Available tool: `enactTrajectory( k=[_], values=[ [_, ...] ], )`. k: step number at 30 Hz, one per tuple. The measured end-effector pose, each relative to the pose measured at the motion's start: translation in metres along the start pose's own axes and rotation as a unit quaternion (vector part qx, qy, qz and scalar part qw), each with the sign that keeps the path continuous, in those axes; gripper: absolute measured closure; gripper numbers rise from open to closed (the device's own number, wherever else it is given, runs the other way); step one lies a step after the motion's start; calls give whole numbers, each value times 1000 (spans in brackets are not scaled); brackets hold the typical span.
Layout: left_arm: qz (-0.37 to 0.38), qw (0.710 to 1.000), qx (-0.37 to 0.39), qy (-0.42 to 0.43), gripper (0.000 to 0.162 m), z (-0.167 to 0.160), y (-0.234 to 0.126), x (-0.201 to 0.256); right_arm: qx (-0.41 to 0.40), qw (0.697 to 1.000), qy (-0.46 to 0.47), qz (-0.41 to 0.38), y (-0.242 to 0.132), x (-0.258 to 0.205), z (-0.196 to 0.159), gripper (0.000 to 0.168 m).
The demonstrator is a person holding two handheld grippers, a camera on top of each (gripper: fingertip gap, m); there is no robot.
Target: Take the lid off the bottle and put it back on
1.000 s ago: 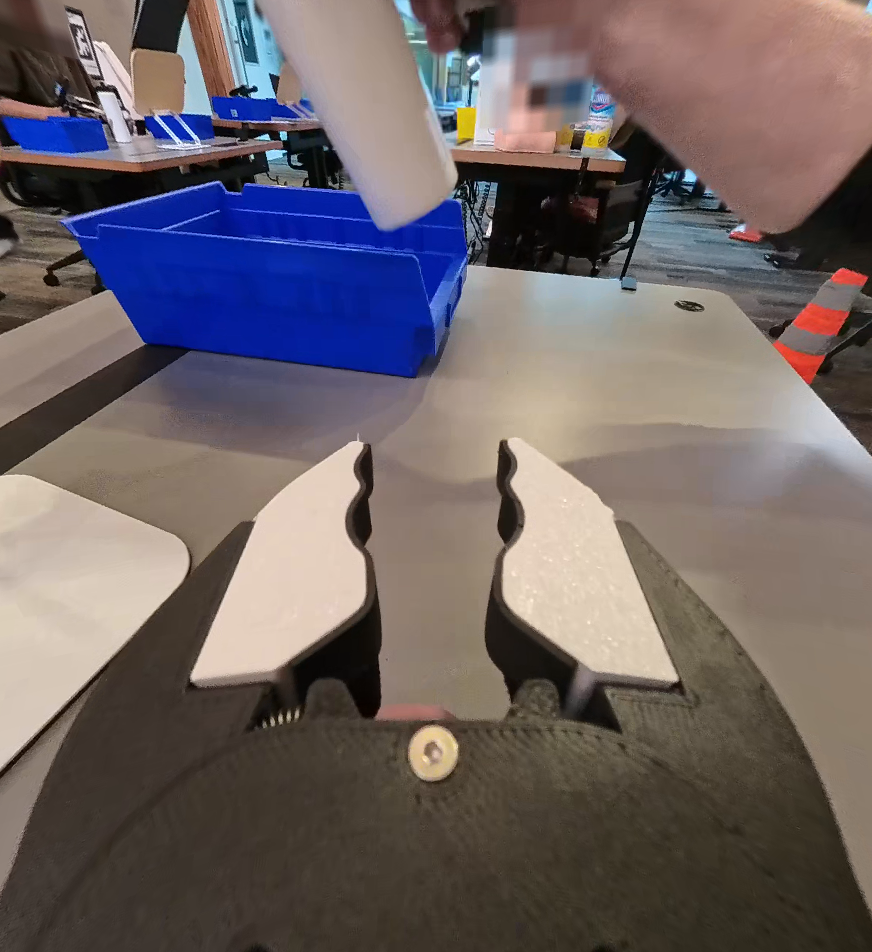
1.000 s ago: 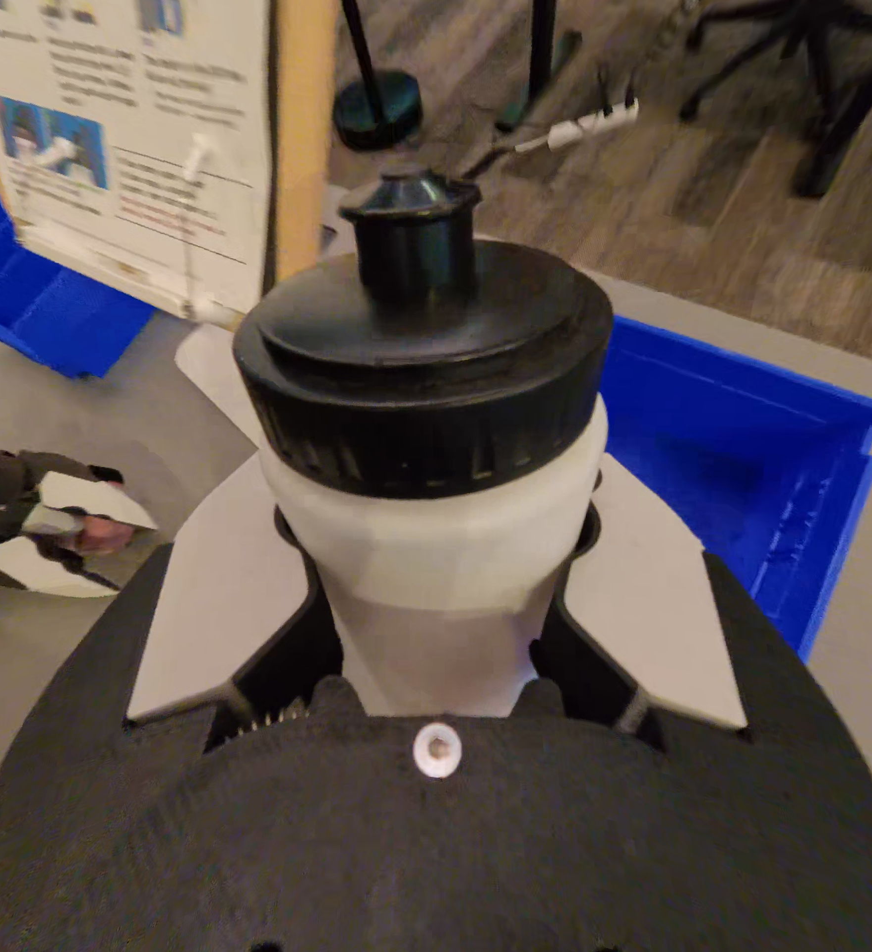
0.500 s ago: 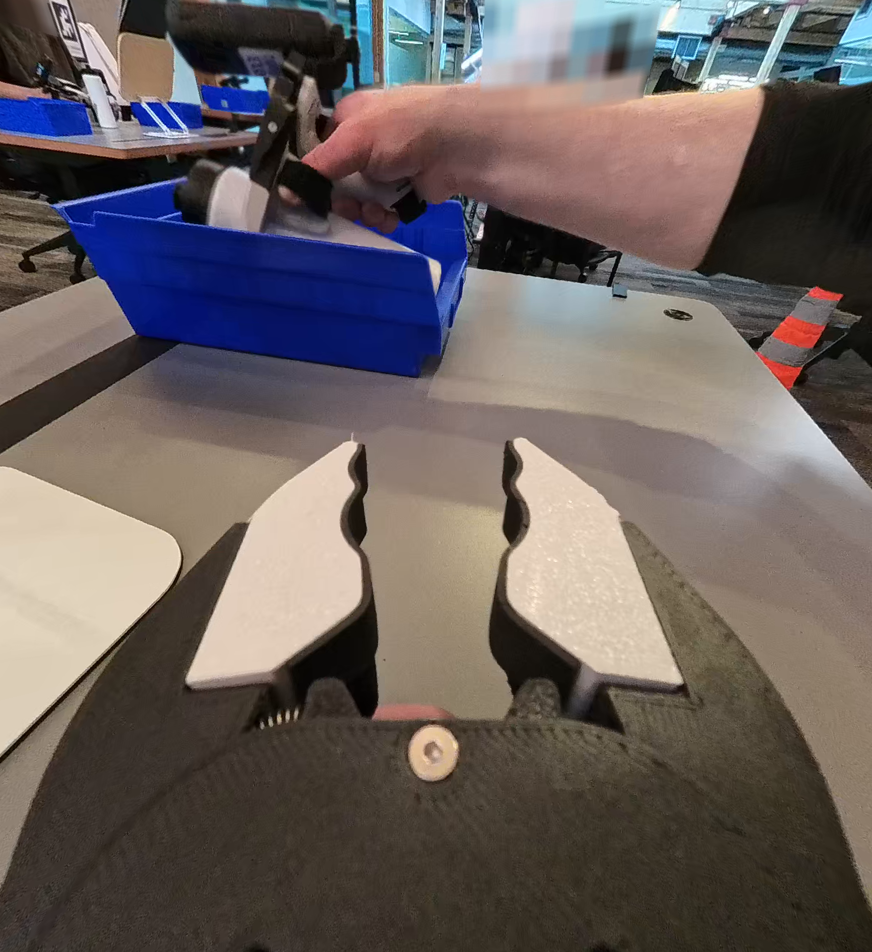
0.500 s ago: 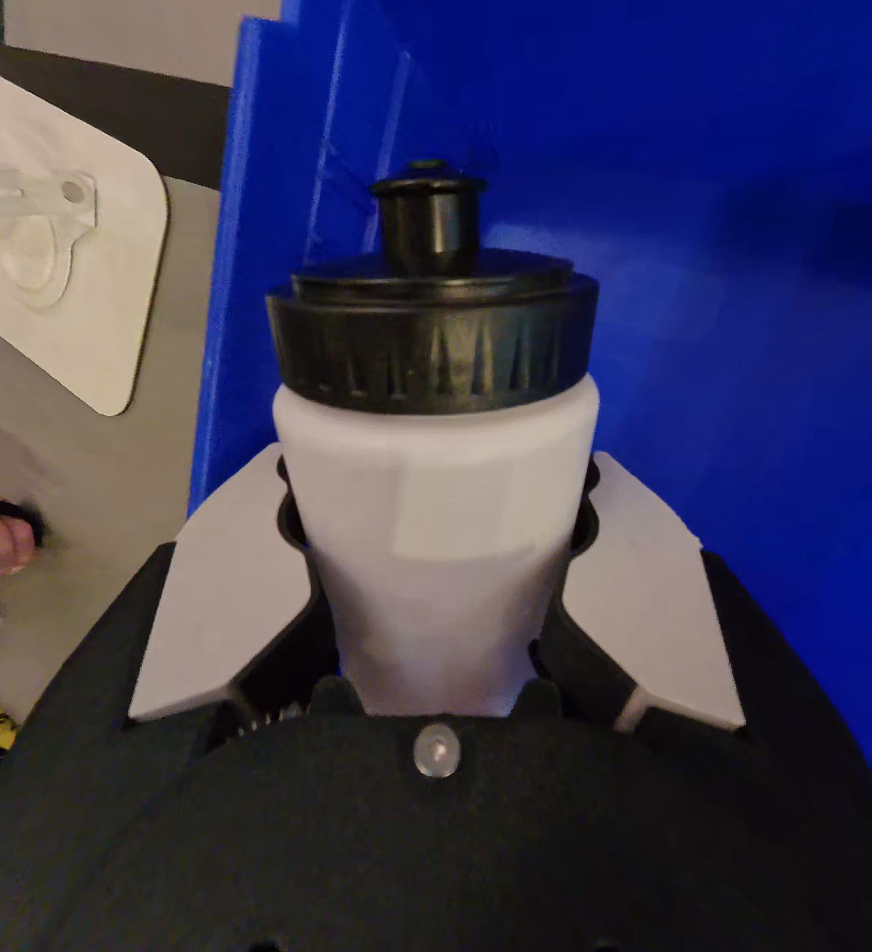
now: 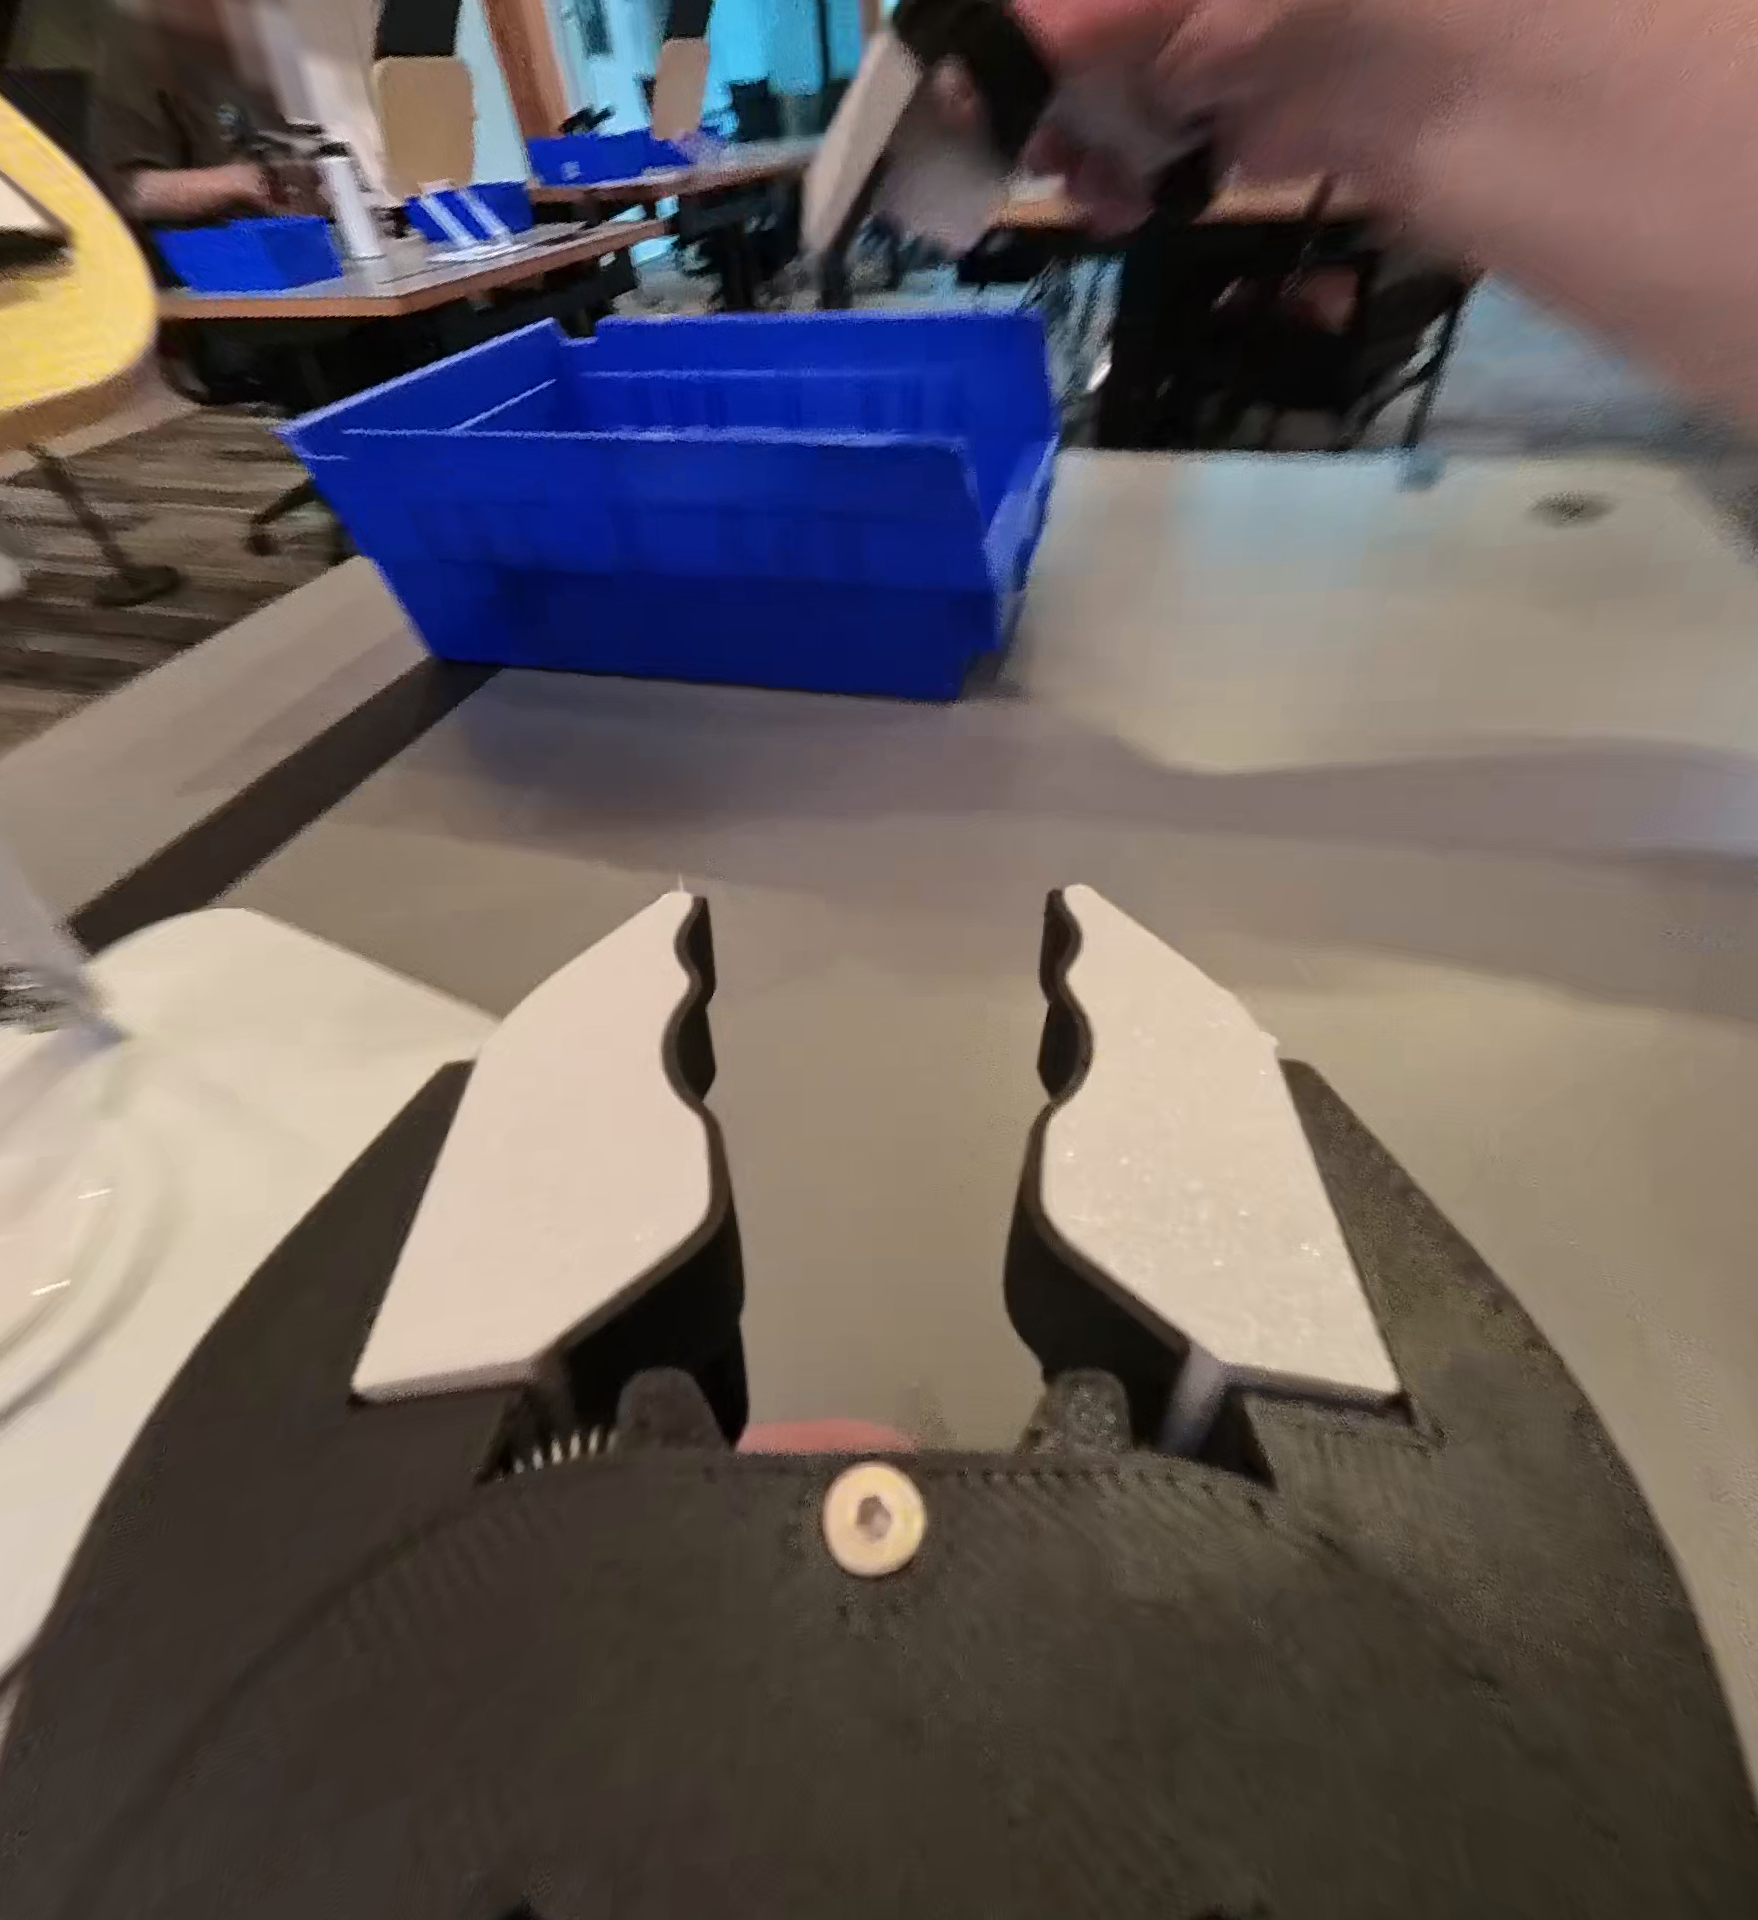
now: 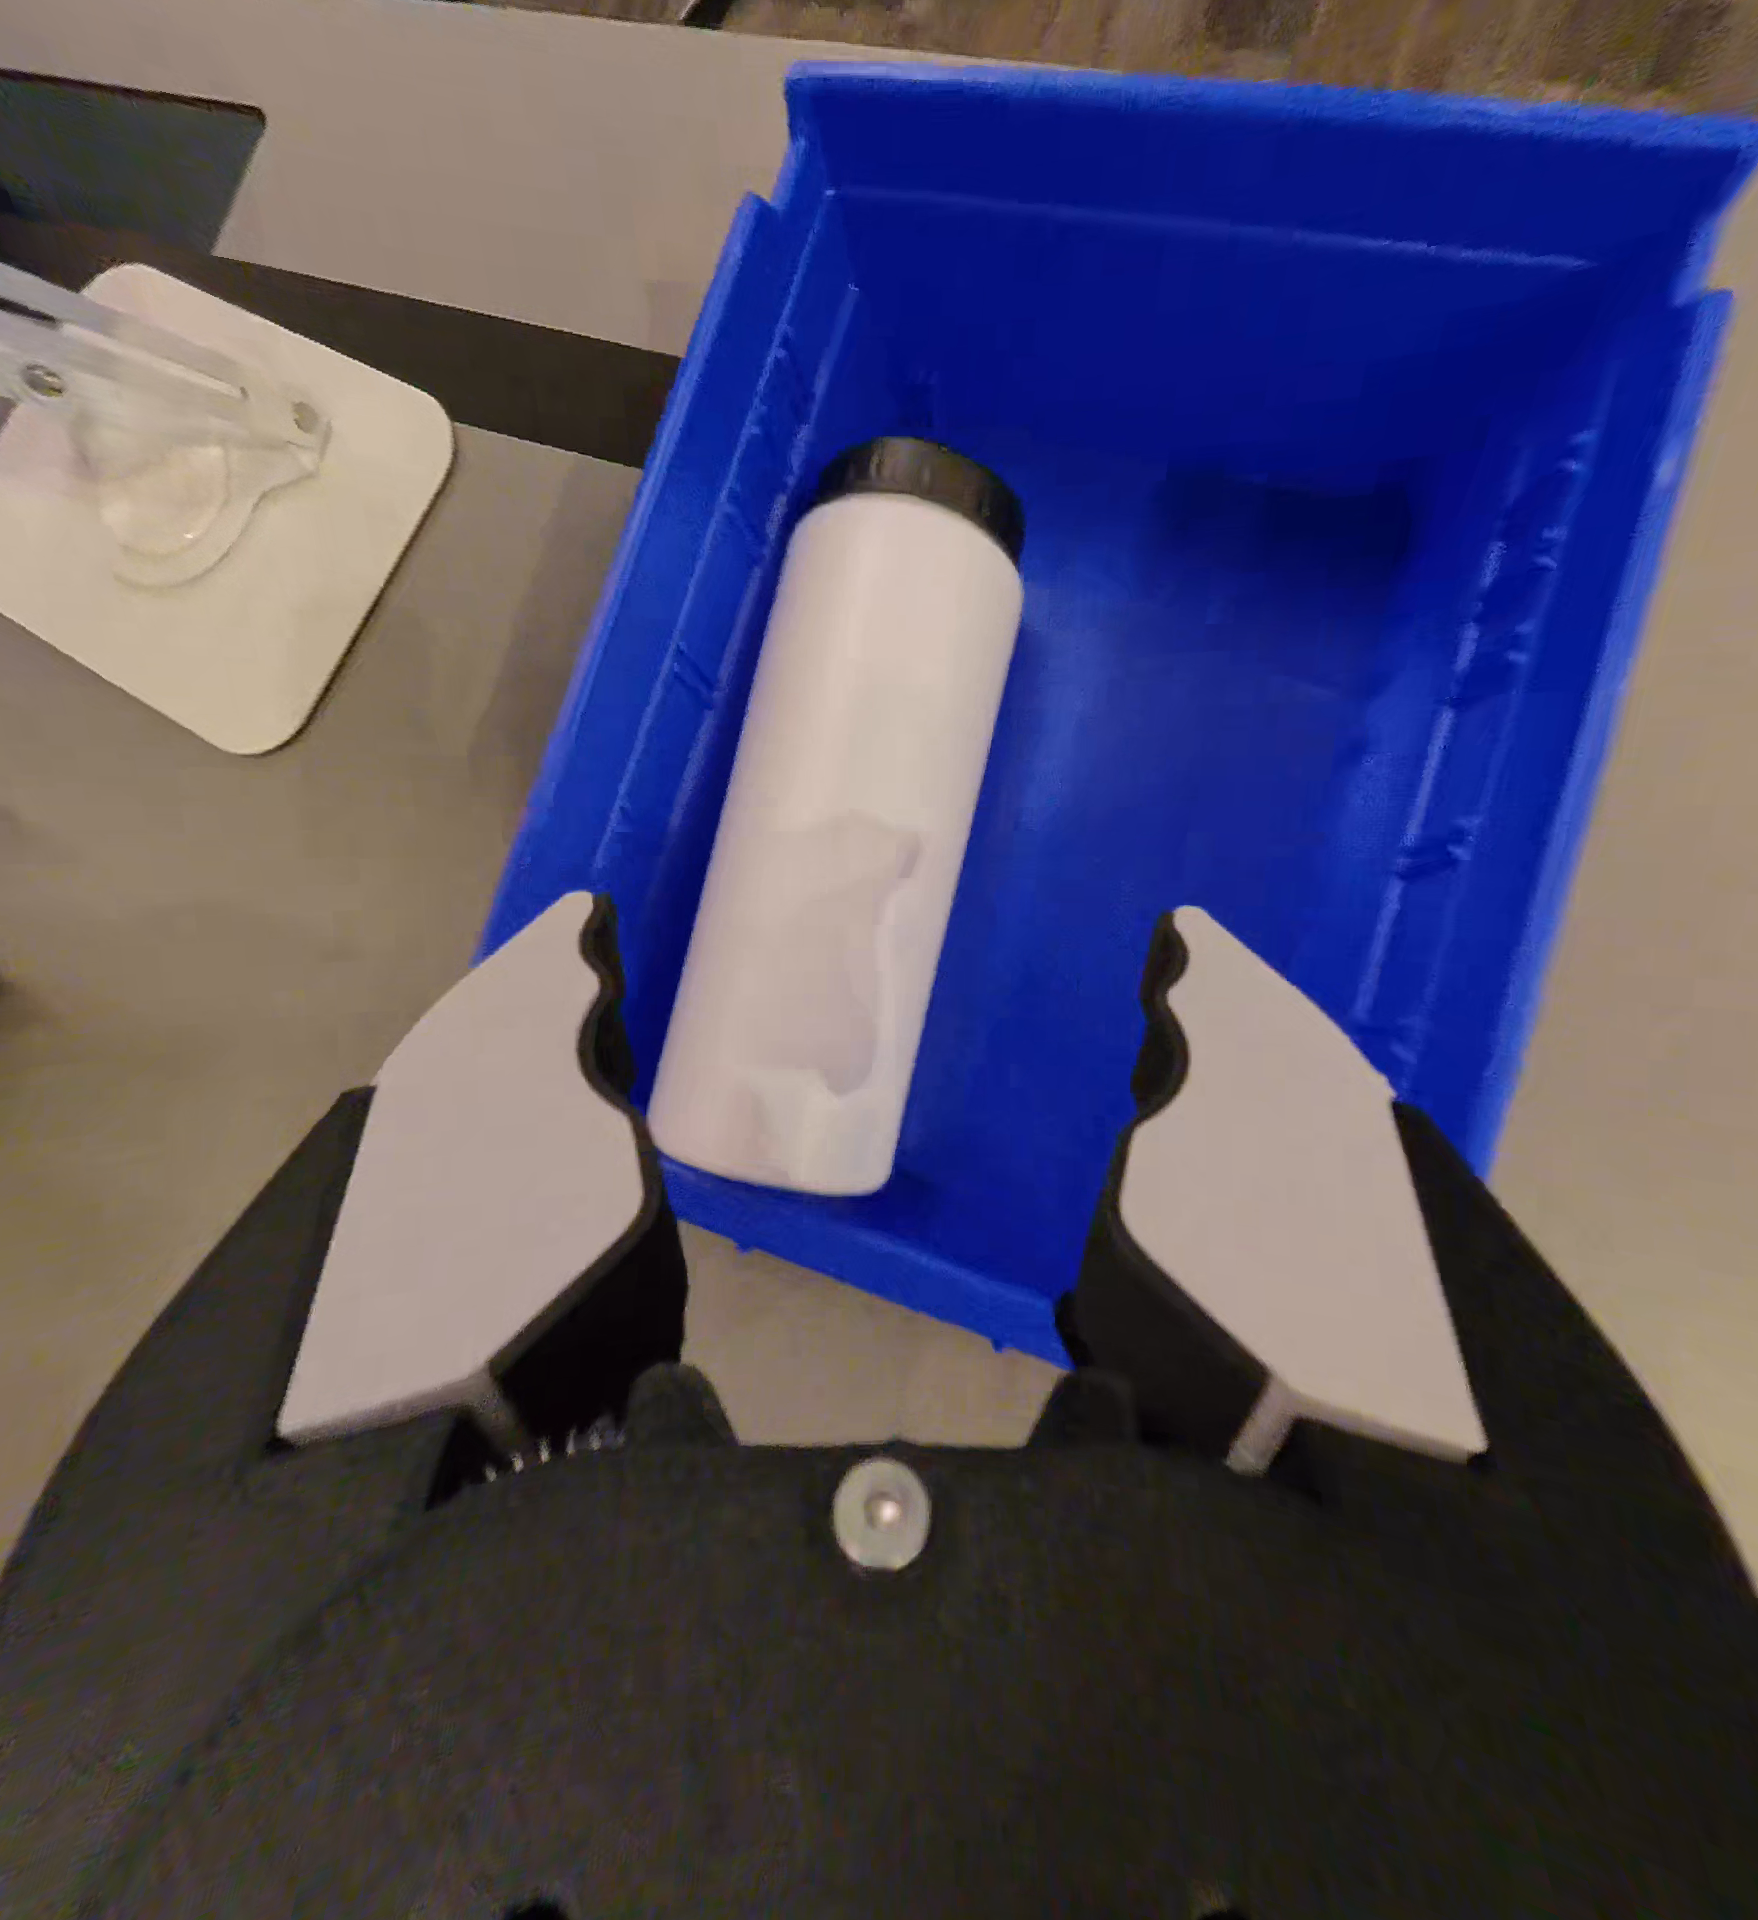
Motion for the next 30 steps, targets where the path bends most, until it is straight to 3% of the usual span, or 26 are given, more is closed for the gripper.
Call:
enactTrajectory(
  k=[4,8,9,12,13,16,19,21,23,24,30],
  values=[
    [114,987,-56,103,97,4,-27,-22,23,998,41,-46,-28,30,-39,72],
    [256,956,-81,117,89,18,-91,-63,19,995,78,-62,-33,60,-73,71],
    [297,945,-89,108,87,18,-113,-76,14,995,80,-62,-31,64,-79,71],
    [388,906,-167,-1,57,0,-184,-116,-2,995,89,-43,-19,69,-92,77],
    [419,891,-171,-23,53,-4,-210,-126,-6,995,87,-39,-15,70,-94,82],
    [503,842,-176,-84,55,-20,-285,-151,-5,995,95,-5,-4,69,-97,105],
    [575,783,-201,-123,55,-50,-348,-170,-2,995,100,2,3,73,-100,114],
    [589,763,-210,-164,56,-74,-372,-177,0,995,97,-4,5,76,-101,123],
    [587,754,-218,-198,60,-96,-385,-181,-2,996,84,-3,6,78,-105,150],
    [582,756,-217,-207,68,-104,-387,-183,2,996,84,10,7,77,-106,155],
    [552,771,-228,-219,114,-132,-381,-192,4,997,81,18,8,77,-106,155]
  ],
)
Point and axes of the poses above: each gripper's, where its closed fingertips meet, y out along the fingers, z out of its top, x = y × z across the jaws, the point moved 4 cm from there along -y, back along the fingers
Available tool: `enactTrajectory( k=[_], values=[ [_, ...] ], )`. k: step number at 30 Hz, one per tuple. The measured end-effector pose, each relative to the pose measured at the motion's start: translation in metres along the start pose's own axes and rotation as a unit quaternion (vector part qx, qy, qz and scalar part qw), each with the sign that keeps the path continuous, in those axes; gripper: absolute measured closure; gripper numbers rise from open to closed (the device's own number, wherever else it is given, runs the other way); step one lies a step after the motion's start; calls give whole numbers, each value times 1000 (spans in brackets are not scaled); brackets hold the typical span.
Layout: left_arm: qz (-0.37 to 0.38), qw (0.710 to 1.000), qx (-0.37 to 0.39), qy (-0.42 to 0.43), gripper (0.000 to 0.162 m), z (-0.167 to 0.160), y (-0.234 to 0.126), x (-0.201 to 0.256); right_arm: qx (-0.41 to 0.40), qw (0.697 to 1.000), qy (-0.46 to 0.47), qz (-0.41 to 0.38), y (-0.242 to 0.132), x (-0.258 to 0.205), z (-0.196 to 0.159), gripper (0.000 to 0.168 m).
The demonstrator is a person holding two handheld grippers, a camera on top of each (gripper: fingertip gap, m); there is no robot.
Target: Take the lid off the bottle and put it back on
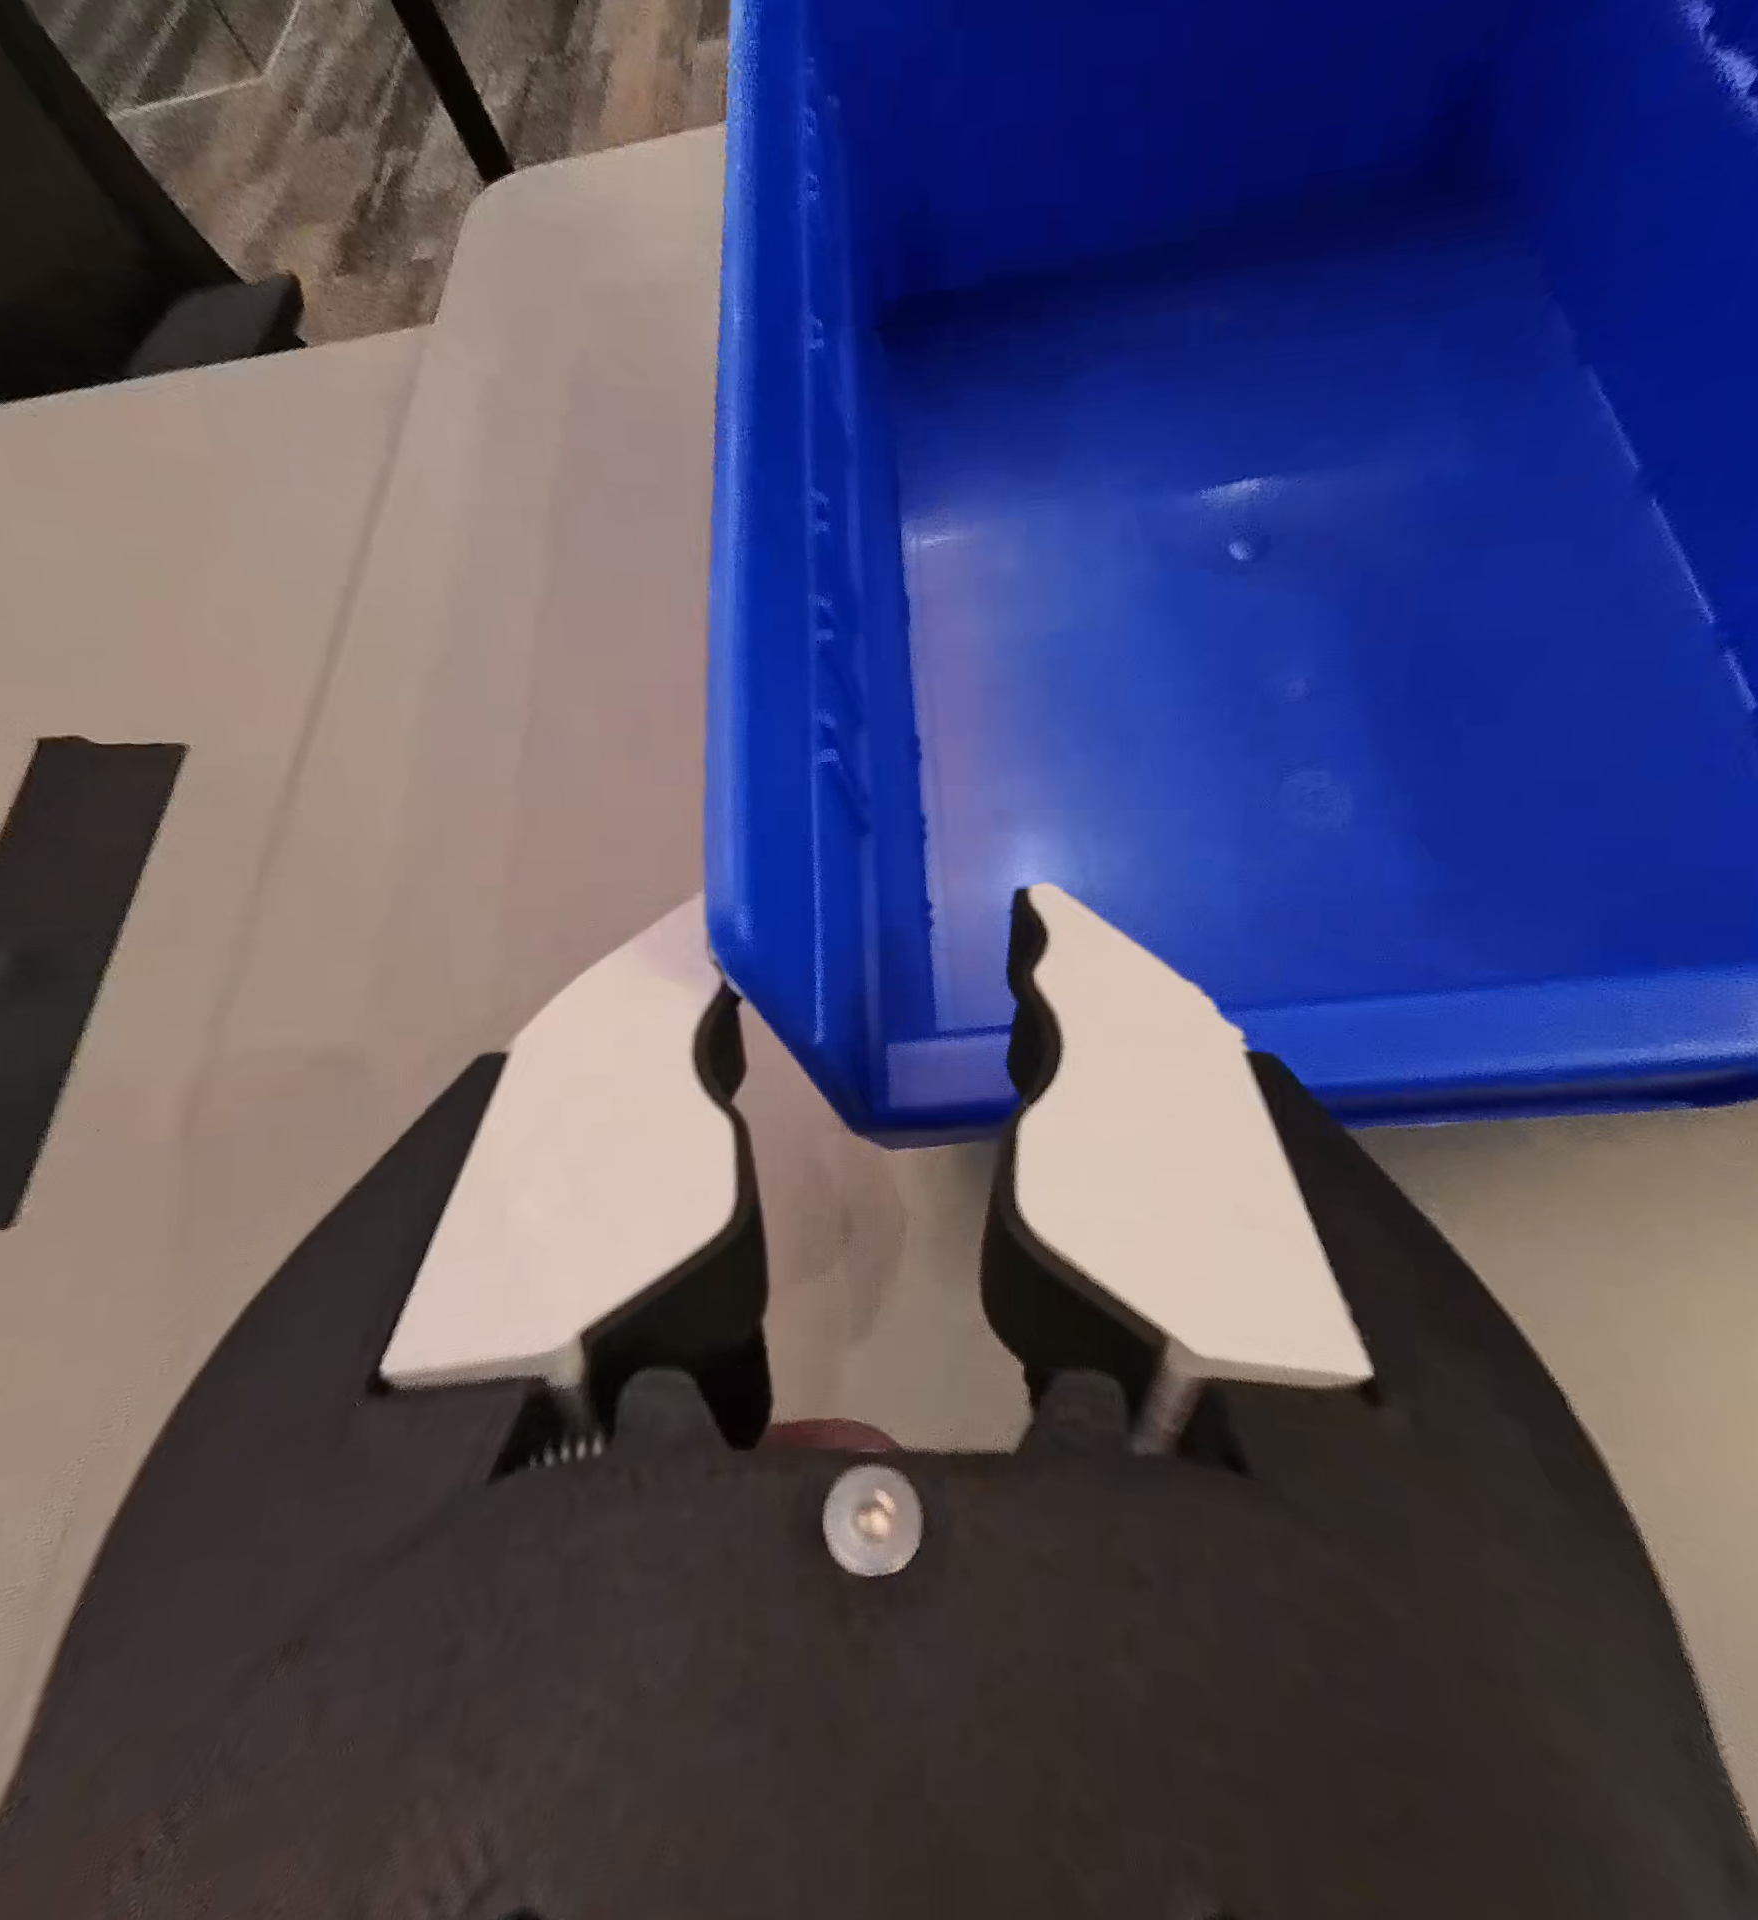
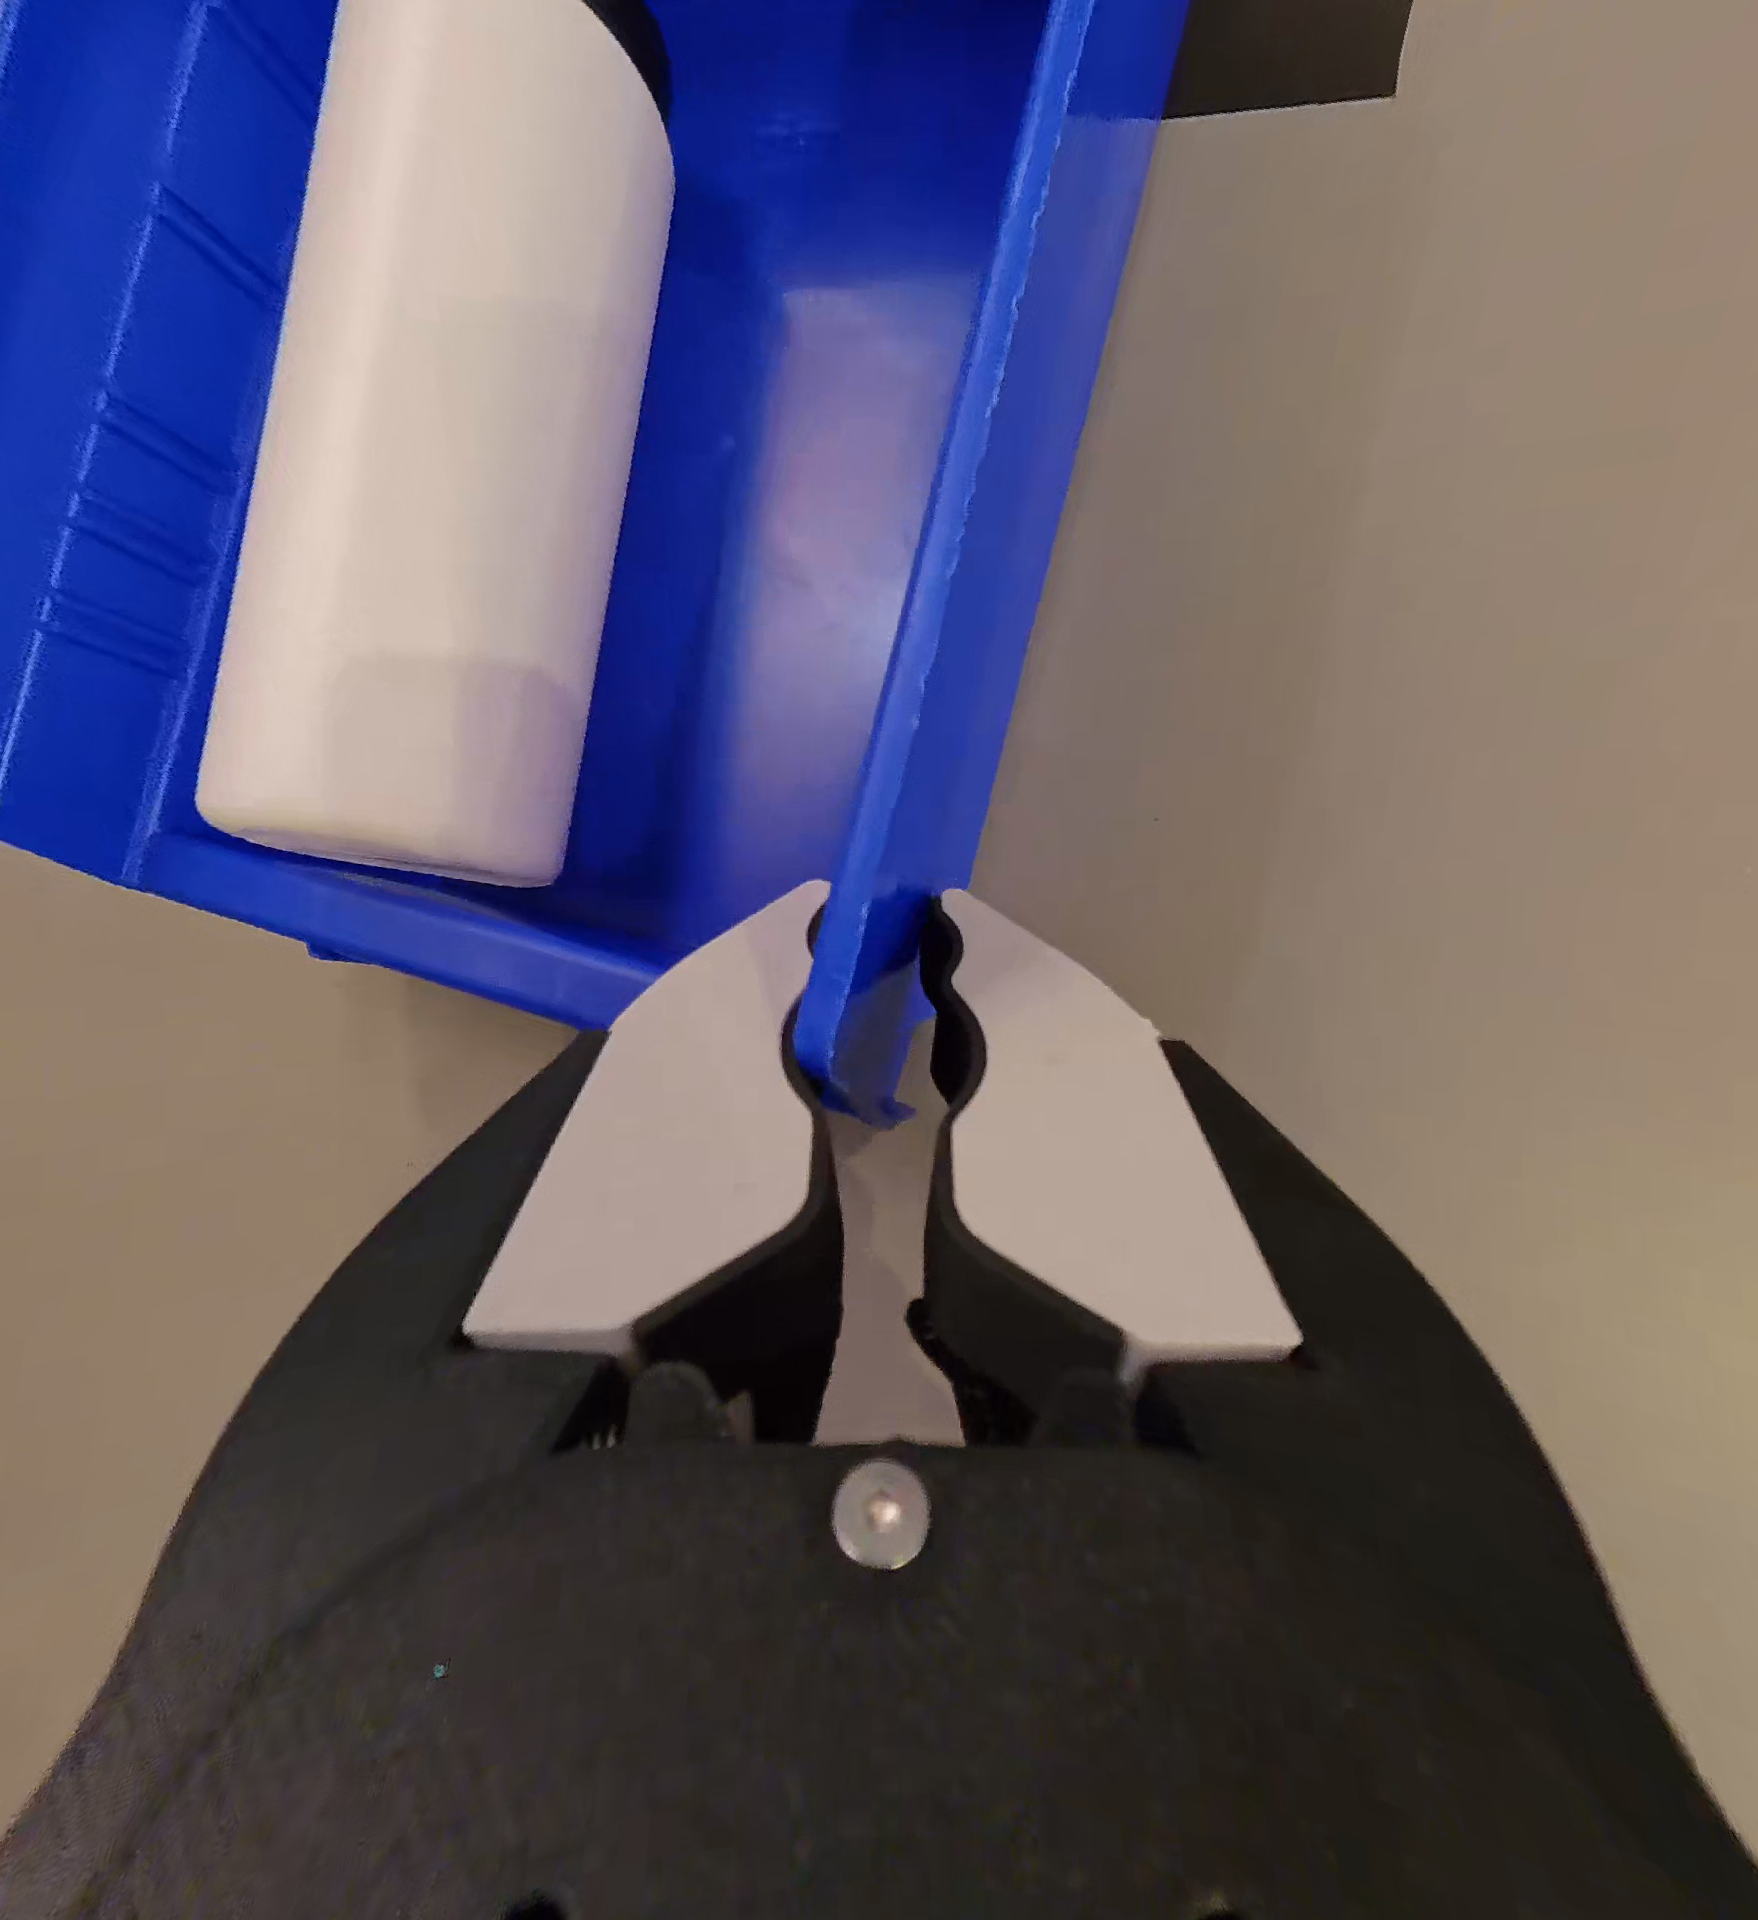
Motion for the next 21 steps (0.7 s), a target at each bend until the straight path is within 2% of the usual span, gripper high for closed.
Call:
enactTrajectory(
  k=[3,4,6,14,21],
  values=[
    [-18,1000,5,-22,134,0,3,-2,-2,1000,-3,-1,0,0,0,155],
    [-19,1000,6,-19,149,-1,2,-4,-1,1000,-3,1,0,0,0,155],
    [-47,999,9,2,154,-2,2,-1,3,1000,-1,5,1,-1,0,154],
    [-105,991,-21,83,155,-7,-8,2,-1,1000,-11,11,0,-8,-6,153],
    [-163,981,-22,102,155,-25,-29,-8,-10,999,-27,22,-4,-19,-17,152]
  ],
)
Point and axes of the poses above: each gripper's, where its closed fingertips meet, y out along the fingers, z out of its top, x = y × z across the jaws, the point moved 4 cm from there along -y, back along the fingers
